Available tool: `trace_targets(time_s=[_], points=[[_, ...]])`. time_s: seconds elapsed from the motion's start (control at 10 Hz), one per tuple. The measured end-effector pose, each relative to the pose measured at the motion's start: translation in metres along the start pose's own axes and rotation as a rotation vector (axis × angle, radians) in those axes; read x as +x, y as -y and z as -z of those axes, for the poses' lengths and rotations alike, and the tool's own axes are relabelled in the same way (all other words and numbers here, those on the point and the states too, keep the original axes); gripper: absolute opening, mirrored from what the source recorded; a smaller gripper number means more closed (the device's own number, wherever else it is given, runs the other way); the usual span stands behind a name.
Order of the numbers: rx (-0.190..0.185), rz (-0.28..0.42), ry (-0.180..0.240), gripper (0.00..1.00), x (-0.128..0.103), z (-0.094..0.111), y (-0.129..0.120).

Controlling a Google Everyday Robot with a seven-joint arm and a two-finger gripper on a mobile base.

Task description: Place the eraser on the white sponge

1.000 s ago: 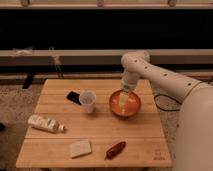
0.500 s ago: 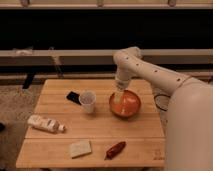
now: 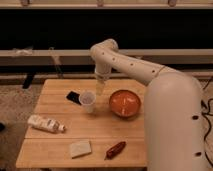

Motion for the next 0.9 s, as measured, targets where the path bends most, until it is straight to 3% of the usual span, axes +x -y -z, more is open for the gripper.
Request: trace_targets(time_s=[0.3, 0.5, 0.7, 0.9], points=[[-0.040, 0.073, -0.043, 0.69, 0.050, 0.024, 0.000], [-0.023, 0.112, -0.063, 0.69, 0.075, 0.022, 0.012], [0.018, 0.161, -0.072, 0.69, 0.107, 0.008, 0.036], [0.048, 0.181, -0.056, 0.69, 0.117, -0.013, 0.049]])
